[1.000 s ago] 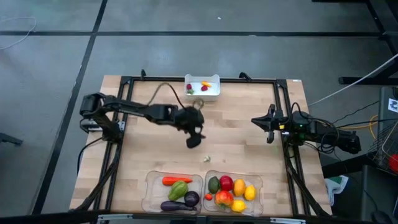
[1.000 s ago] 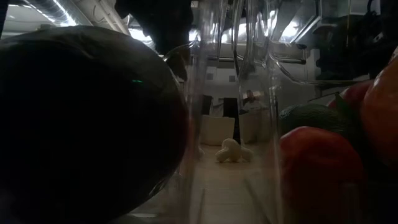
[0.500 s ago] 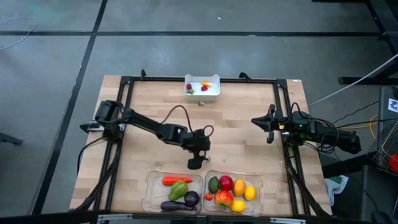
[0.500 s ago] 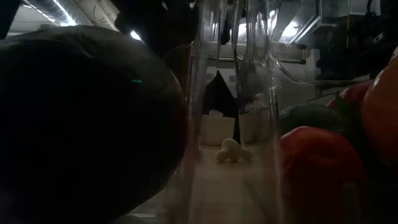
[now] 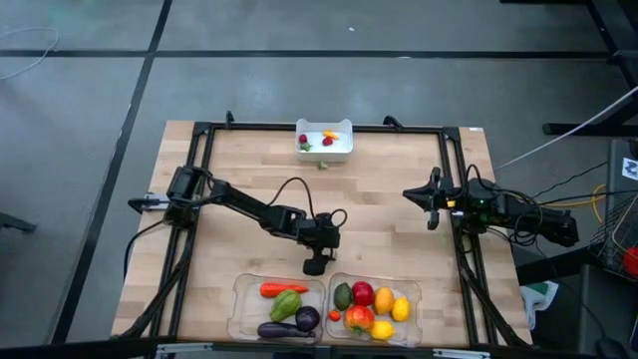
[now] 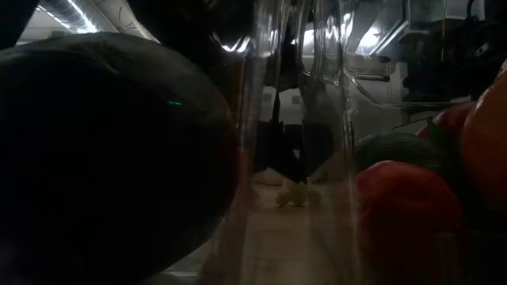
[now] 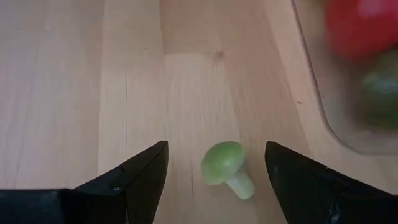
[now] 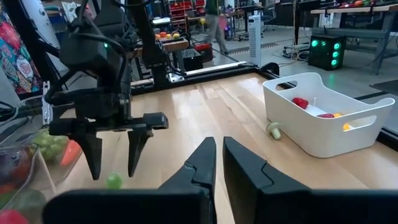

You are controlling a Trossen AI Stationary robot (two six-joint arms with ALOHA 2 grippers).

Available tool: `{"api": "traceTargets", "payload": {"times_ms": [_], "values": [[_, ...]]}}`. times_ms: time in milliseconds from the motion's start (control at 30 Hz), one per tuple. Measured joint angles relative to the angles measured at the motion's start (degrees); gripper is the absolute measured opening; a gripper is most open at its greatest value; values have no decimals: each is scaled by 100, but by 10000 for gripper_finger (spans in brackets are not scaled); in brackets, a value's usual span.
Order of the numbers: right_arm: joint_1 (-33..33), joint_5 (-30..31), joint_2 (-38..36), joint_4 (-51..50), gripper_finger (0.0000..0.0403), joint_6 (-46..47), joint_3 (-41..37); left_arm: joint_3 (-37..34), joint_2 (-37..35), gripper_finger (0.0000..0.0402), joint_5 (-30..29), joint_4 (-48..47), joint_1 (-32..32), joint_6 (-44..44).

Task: Sort produce into baskets
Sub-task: Put the bottom green mushroom into the white bin

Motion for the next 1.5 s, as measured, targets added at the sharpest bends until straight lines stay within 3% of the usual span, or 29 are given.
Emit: {"api": "traceTargets", "payload": {"times_ms": [533, 1133, 1500], "values": [[0, 2, 0, -168, 33, 0, 0, 0, 297, 260, 2, 13, -79, 338], [0, 2, 0, -271, 33, -41, 0, 4, 304, 124, -111, -14, -72, 340], [0, 2, 0, -513, 33, -211, 0, -2, 122, 102, -127, -119, 94, -228]]}}
